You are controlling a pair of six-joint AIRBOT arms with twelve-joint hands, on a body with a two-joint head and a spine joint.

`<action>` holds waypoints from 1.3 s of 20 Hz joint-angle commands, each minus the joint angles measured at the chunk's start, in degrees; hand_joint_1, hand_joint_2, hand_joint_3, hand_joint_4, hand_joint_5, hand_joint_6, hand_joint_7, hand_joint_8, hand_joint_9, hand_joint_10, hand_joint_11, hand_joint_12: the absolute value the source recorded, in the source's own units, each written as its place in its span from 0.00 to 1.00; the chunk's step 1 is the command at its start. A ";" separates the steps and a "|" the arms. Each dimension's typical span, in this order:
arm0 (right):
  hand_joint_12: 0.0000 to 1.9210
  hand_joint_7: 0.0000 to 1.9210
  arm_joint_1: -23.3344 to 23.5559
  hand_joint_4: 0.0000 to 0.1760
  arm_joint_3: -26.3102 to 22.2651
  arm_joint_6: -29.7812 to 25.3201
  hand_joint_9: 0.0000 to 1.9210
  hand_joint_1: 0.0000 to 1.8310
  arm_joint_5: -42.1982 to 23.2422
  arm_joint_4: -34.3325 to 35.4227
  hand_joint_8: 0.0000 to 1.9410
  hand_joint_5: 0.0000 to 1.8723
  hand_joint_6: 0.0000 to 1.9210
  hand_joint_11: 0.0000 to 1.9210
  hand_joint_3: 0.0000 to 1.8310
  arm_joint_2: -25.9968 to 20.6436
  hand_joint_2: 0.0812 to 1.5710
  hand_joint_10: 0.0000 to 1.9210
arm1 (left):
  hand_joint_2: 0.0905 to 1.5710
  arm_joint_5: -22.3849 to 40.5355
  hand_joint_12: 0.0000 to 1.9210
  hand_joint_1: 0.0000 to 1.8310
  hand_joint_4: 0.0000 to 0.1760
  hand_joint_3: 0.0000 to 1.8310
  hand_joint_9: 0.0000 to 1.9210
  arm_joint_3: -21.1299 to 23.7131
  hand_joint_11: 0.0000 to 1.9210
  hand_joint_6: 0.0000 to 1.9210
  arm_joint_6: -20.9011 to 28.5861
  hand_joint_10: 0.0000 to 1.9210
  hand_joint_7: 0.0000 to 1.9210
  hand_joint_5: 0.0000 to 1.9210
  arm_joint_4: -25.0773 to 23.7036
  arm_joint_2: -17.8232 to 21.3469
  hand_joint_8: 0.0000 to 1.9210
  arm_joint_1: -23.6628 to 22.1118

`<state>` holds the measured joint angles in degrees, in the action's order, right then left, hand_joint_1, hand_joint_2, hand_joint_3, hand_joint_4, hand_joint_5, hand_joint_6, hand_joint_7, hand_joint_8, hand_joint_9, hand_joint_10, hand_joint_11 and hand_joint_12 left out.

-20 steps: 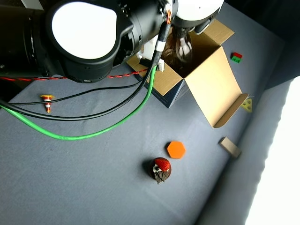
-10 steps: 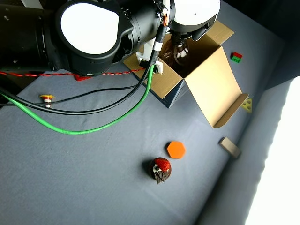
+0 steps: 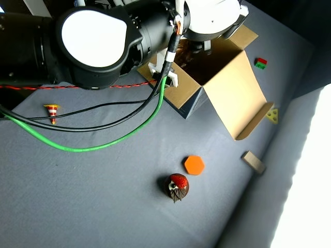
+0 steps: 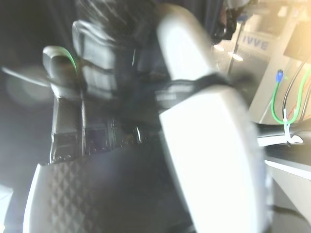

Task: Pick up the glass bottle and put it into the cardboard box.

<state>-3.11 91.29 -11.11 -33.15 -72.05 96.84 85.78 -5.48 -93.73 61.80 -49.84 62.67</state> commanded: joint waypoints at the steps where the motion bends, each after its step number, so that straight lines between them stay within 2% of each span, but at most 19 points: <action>1: 0.65 0.14 0.39 0.00 -0.26 -1.18 0.03 0.38 -3.56 2.59 0.16 0.01 0.29 0.00 0.00 -0.43 0.70 0.40 | 0.77 4.49 0.24 0.03 0.00 0.00 0.05 -0.19 0.00 0.00 0.40 0.00 0.05 0.06 -4.56 -0.35 0.00 -0.12; 3: 0.58 0.13 0.55 0.00 -0.59 -3.27 0.02 0.40 -3.68 0.06 0.11 0.00 0.24 0.00 0.00 -1.27 0.68 0.37 | 0.77 4.57 0.24 0.03 0.00 0.00 0.05 -0.16 0.00 0.00 0.40 0.00 0.05 0.06 -4.56 -0.31 0.00 -0.12; 5: 0.56 0.13 0.67 0.00 -1.97 -3.28 0.02 0.40 -4.16 -1.81 0.08 0.00 0.22 0.00 0.00 -3.11 0.68 0.36 | 0.77 4.57 0.24 0.03 0.00 0.00 0.05 -0.11 0.00 0.00 0.40 0.00 0.05 0.07 -4.49 -0.29 0.00 -0.12; 6: 0.47 0.11 0.79 0.00 -3.00 -3.38 0.01 0.37 -5.25 -1.88 0.06 0.00 0.16 0.00 0.00 -4.67 0.68 0.34 | 0.77 4.57 0.23 0.03 0.00 0.00 0.05 0.06 0.00 0.00 0.32 0.00 0.05 0.06 -3.65 -0.23 0.00 -0.38; 7: 0.47 0.11 0.93 0.00 -3.76 -3.66 0.01 0.37 -6.06 -1.88 0.06 0.00 0.16 0.00 0.00 -5.87 0.68 0.34 | 0.77 4.57 0.23 0.03 0.00 0.00 0.05 0.26 0.00 0.00 0.27 0.00 0.05 0.06 -2.68 -0.14 0.00 -0.63; 9: 0.40 0.11 1.56 0.00 -6.02 -4.56 0.01 0.37 -8.07 -1.91 0.03 0.00 0.13 0.00 0.00 -9.51 0.68 0.33 | 0.77 4.55 0.23 0.03 0.00 0.00 0.05 1.18 0.00 0.00 0.18 0.00 0.05 0.06 0.74 0.29 0.00 -1.05; 12: 0.39 0.11 2.70 0.00 -10.52 -5.98 0.01 0.39 -8.69 -2.00 0.03 0.01 0.13 0.00 0.00 -16.10 0.66 0.32 | 0.77 4.50 0.25 0.03 0.00 0.00 0.05 2.55 0.00 0.00 0.15 0.00 0.05 0.07 6.64 0.12 0.00 -3.29; 14: 0.39 0.11 3.30 0.00 -13.96 -6.78 0.01 0.39 -7.55 -2.06 0.03 0.01 0.13 0.00 0.00 -20.80 0.66 0.32 | 0.77 4.48 0.24 0.03 0.00 0.00 0.05 3.58 0.00 0.00 -2.71 0.00 0.05 0.06 11.11 -0.17 0.00 -6.47; 16: 0.39 0.11 3.39 0.00 -20.39 -7.01 0.00 0.34 0.67 -2.11 0.02 0.01 0.12 0.00 0.00 -26.87 0.67 0.32 | 0.77 4.51 0.25 0.04 0.00 0.00 0.06 4.74 0.00 0.00 -6.90 0.00 0.07 0.07 16.74 0.25 0.00 -11.39; 18: 0.39 0.11 2.75 0.00 -28.01 -3.22 0.01 0.31 14.27 -1.94 0.02 0.01 0.13 0.00 0.00 -32.11 0.67 0.31 | 0.77 5.12 0.25 0.04 0.00 0.00 0.06 5.34 0.00 0.01 -8.43 0.00 0.07 0.08 19.75 0.32 0.01 -15.21; 19: 0.39 0.11 2.32 0.00 -32.84 -2.05 0.01 0.30 23.13 -1.83 0.02 0.02 0.13 0.00 0.00 -35.10 0.68 0.31 | 0.77 6.85 0.26 0.04 0.00 0.00 0.06 5.78 0.00 0.01 -10.42 0.00 0.08 0.08 22.82 -0.28 0.01 -18.54; 20: 0.54 0.21 1.70 0.00 -39.91 -4.93 0.07 0.19 33.94 -1.80 0.06 0.08 0.16 0.00 0.01 -39.55 0.74 0.37 | 0.76 11.44 0.38 0.05 0.00 0.00 0.13 6.63 0.00 0.02 -17.66 0.02 0.15 0.15 29.61 -2.63 0.01 -26.42; 22: 0.54 0.21 1.47 0.00 -43.43 -7.77 0.07 0.19 40.23 -1.80 0.06 0.08 0.16 0.00 0.01 -41.52 0.74 0.37 | 0.76 14.12 0.38 0.05 0.00 0.00 0.13 6.88 0.00 0.02 -19.30 0.02 0.15 0.15 31.64 -4.47 0.01 -29.87; 23: 0.65 0.25 1.53 0.00 -46.11 -9.40 0.10 0.16 44.58 -1.80 0.14 0.10 0.27 0.00 0.01 -42.90 0.76 0.48 | 0.76 15.17 0.55 0.07 0.00 0.00 0.23 6.93 0.00 0.02 -20.57 0.04 0.24 0.21 32.92 -5.77 0.01 -33.00; 24: 0.93 0.40 1.87 0.00 -49.09 -11.12 0.29 0.16 50.02 -1.81 0.50 0.27 0.61 0.19 0.02 -44.16 0.80 0.75 | 0.79 15.28 0.80 0.12 0.00 0.00 0.32 6.78 0.14 0.40 -23.52 0.53 0.40 0.41 33.87 -6.83 0.42 -35.97; 25: 0.99 0.40 2.38 0.00 -53.18 -13.55 0.34 0.17 57.49 -1.80 0.65 0.30 0.72 0.24 0.02 -45.65 0.80 0.82 | 0.80 15.28 0.88 0.13 0.00 0.00 0.31 6.39 0.16 0.58 -28.09 0.72 0.40 0.42 36.33 -7.82 0.61 -40.50; 26: 1.00 0.39 2.50 0.00 -54.89 -14.85 0.34 0.17 59.55 -1.80 0.69 0.30 0.74 0.25 0.01 -46.33 0.81 0.84 | 0.80 15.28 0.90 0.13 0.00 0.00 0.30 6.10 0.17 0.63 -30.68 0.77 0.38 0.41 37.68 -8.33 0.67 -43.20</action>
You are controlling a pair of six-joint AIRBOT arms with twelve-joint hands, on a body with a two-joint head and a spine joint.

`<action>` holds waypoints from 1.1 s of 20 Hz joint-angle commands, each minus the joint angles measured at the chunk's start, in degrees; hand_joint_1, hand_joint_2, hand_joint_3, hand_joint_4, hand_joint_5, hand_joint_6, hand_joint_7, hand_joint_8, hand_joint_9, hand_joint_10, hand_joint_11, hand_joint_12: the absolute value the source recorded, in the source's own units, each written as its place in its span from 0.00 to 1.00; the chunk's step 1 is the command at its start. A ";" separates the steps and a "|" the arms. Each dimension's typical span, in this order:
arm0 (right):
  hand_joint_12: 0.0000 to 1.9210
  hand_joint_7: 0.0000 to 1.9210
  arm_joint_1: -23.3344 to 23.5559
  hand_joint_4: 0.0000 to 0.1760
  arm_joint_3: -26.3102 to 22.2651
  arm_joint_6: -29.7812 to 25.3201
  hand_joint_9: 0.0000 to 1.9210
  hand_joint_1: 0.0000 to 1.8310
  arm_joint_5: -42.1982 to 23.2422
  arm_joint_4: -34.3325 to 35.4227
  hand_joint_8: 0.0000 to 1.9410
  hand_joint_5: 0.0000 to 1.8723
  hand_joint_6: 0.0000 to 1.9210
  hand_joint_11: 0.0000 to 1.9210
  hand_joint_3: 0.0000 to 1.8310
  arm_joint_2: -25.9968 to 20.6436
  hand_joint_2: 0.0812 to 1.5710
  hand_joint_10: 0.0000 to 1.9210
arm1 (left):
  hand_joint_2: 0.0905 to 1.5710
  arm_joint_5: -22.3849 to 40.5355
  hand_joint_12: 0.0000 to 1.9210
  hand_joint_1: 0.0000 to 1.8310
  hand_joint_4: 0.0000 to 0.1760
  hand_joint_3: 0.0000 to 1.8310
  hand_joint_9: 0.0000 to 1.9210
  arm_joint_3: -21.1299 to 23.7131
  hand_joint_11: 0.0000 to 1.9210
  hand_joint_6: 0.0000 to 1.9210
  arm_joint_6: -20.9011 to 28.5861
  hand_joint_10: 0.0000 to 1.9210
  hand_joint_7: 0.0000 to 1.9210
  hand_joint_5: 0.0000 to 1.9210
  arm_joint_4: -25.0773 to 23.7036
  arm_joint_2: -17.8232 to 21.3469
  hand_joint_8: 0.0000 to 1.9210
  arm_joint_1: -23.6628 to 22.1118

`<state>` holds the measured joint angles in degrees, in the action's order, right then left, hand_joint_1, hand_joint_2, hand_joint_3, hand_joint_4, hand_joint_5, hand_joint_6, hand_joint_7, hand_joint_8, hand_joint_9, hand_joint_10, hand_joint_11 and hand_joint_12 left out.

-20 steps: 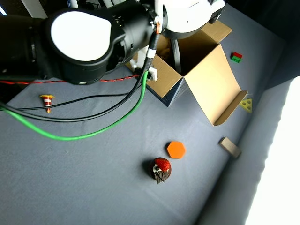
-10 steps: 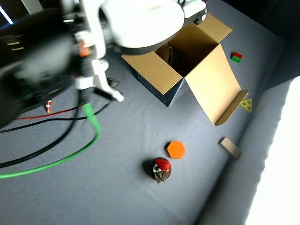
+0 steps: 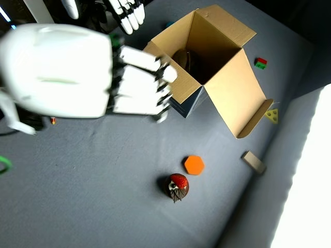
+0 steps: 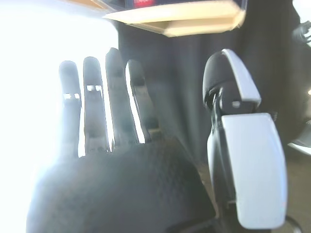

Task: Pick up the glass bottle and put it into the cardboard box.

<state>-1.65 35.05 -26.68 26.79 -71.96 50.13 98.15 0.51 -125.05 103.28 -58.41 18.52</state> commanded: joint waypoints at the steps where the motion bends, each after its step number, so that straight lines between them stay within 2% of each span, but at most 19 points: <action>1: 1.00 0.53 0.97 0.00 -1.71 -2.24 0.53 0.23 2.86 -1.88 0.79 0.43 0.78 0.50 0.02 -0.74 0.83 0.96 | 0.83 2.91 0.98 0.20 0.00 0.01 0.41 -0.18 0.32 0.80 -1.25 0.91 0.46 0.46 -3.26 -0.26 0.82 -1.23; 2: 1.00 0.58 0.69 0.00 -3.93 -3.36 0.61 0.26 4.96 -1.88 0.84 0.49 0.77 0.60 0.02 -1.27 0.84 0.99 | 0.85 2.91 1.00 0.24 0.00 0.01 0.48 -0.22 0.40 0.91 -2.00 0.98 0.51 0.48 -3.25 -0.33 0.90 -2.21; 4: 1.00 0.60 -0.14 0.00 -7.63 -3.83 0.63 0.27 7.96 -2.49 0.85 0.51 0.77 0.64 0.02 -1.70 0.85 1.00 | 0.85 2.92 1.00 0.26 0.00 0.00 0.51 -0.12 0.43 0.96 -2.69 1.00 0.53 0.48 -2.69 0.02 0.93 -3.16; 5: 1.00 0.64 -0.63 0.00 -8.41 -4.66 0.67 0.33 8.28 -2.49 0.94 0.55 0.94 0.69 0.04 -1.86 0.89 1.00 | 0.86 2.92 1.00 0.33 0.00 0.01 0.59 -0.03 0.52 0.99 -2.73 1.00 0.58 0.51 -3.24 0.40 0.99 -3.21; 6: 1.00 0.66 -1.06 0.00 -8.83 -6.30 0.70 0.37 8.66 -2.49 0.99 0.57 0.99 0.71 0.05 -2.01 0.90 1.00 | 0.87 2.92 1.00 0.36 0.00 0.01 0.61 0.02 0.55 1.00 -2.72 1.00 0.60 0.54 -4.89 0.70 1.00 -3.22; 8: 1.00 0.66 -1.62 0.00 -9.24 -7.47 0.71 0.38 9.64 -2.49 1.00 0.58 1.00 0.72 0.05 -2.12 0.91 1.00 | 0.88 2.92 1.00 0.37 0.00 0.01 0.62 -0.28 0.56 1.00 -2.73 1.00 0.60 0.54 -7.49 0.66 1.00 -3.33; 9: 1.00 0.67 -1.86 0.00 -9.30 -7.49 0.72 0.48 9.81 -2.49 1.00 0.42 1.00 0.72 0.49 -2.22 0.61 1.00 | 0.89 2.44 1.00 0.38 0.00 0.01 0.62 -0.33 0.57 1.00 -2.42 1.00 0.61 0.56 -10.35 0.57 1.00 -2.74; 10: 1.00 0.68 -1.89 0.00 -9.31 -7.49 0.73 0.51 10.12 -2.49 1.00 0.42 1.00 0.74 0.64 -2.24 0.50 1.00 | 0.89 1.78 1.00 0.41 0.00 0.01 0.64 -0.31 0.58 1.00 -1.63 1.00 0.62 0.57 -11.97 0.53 1.00 -2.19; 11: 1.00 0.68 -1.90 0.00 -9.33 -7.49 0.73 0.52 10.91 -2.49 1.00 0.42 1.00 0.75 0.68 -2.24 0.47 1.00 | 0.89 -0.08 1.00 0.43 0.00 0.01 0.64 -0.47 0.58 1.00 -0.29 1.00 0.63 0.58 -14.29 0.27 1.00 -1.12; 14: 1.00 0.70 -1.88 0.00 -9.50 -7.05 0.75 0.52 13.00 -2.49 1.00 0.42 1.00 0.77 0.69 -2.29 0.47 1.00 | 0.88 -2.99 1.00 0.45 0.00 0.00 0.64 -0.85 0.59 1.00 0.43 1.00 0.63 0.58 -16.96 0.28 1.00 0.83; 19: 1.00 0.70 -2.87 0.00 -9.61 -5.94 0.75 0.53 12.68 -2.47 1.00 0.43 1.00 0.77 0.70 -2.53 0.46 1.00 | 0.88 -6.96 1.00 0.44 0.00 0.00 0.65 -0.97 0.60 1.00 8.43 1.00 0.64 0.58 -24.30 3.21 1.00 8.92; 22: 1.00 0.70 -4.15 0.00 -9.71 -5.97 0.76 0.53 11.33 -2.45 1.00 0.43 1.00 0.77 0.71 -2.92 0.45 1.00 | 0.89 -9.74 1.00 0.44 0.00 0.00 0.65 -1.56 0.61 1.00 9.35 1.00 0.64 0.59 -26.34 3.77 1.00 9.81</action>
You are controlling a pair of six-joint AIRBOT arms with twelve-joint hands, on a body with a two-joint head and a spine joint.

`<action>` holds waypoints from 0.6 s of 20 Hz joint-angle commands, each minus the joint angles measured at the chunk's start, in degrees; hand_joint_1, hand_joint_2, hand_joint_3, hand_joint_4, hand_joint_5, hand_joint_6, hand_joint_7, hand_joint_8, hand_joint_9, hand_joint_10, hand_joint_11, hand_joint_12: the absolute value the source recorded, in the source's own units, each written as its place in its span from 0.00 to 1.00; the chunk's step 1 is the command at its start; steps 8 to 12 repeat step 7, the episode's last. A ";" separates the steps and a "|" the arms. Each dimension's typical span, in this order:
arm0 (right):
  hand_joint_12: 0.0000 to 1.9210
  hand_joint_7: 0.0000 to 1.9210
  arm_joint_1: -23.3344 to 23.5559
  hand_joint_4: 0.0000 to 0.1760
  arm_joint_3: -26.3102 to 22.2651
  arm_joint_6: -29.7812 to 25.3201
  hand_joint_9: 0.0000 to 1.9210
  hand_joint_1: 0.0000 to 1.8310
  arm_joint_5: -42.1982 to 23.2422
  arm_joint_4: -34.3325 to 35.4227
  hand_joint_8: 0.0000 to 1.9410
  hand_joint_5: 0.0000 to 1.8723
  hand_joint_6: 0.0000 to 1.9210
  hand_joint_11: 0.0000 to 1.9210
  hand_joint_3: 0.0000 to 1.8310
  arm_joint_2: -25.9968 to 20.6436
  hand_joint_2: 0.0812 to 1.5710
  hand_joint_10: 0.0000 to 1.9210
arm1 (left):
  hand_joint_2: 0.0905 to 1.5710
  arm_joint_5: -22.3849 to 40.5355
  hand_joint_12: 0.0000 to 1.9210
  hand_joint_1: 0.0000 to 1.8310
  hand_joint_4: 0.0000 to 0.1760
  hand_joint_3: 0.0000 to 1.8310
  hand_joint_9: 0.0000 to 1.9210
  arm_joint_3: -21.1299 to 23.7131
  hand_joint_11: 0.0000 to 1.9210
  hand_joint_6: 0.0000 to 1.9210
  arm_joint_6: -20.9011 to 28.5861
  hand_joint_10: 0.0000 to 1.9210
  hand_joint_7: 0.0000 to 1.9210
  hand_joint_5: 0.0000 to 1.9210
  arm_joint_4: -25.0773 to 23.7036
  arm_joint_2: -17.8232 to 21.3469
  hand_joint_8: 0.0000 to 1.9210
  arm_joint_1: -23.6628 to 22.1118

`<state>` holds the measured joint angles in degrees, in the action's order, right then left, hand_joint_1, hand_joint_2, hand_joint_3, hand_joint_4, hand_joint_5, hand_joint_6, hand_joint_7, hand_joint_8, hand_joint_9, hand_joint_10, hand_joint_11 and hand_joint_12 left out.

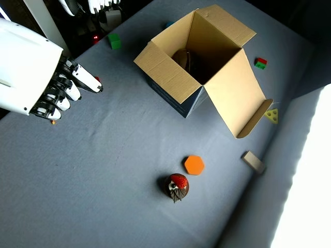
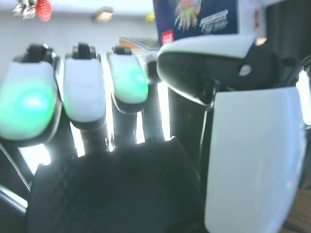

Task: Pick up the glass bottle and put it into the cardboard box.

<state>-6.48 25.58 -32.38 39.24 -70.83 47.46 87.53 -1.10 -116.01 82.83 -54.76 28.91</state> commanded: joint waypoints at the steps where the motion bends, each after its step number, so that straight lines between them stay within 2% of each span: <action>1: 1.00 0.70 0.39 0.00 -0.12 -0.23 0.76 0.53 -2.14 -3.59 1.00 0.43 1.00 0.77 0.71 -0.41 0.45 1.00 | 0.89 0.88 1.00 0.44 0.00 0.00 0.65 0.14 0.61 1.00 0.26 1.00 0.64 0.59 -6.03 -0.02 1.00 -0.79; 5: 1.00 0.70 -0.38 0.00 0.44 -0.25 0.75 0.53 -5.27 -3.59 1.00 0.44 1.00 0.77 0.71 -1.45 0.45 1.00 | 0.89 1.16 1.00 0.44 0.00 0.00 0.65 0.16 0.61 1.00 0.15 1.00 0.64 0.59 -6.02 -0.24 1.00 -1.28; 12: 1.00 0.70 -0.55 0.00 0.44 -0.15 0.75 0.53 -5.00 -3.59 1.00 0.44 1.00 0.77 0.71 -1.53 0.45 1.00 | 0.89 1.59 1.00 0.44 0.00 0.00 0.65 0.24 0.61 1.00 0.15 1.00 0.64 0.59 -6.02 -0.24 1.00 -0.97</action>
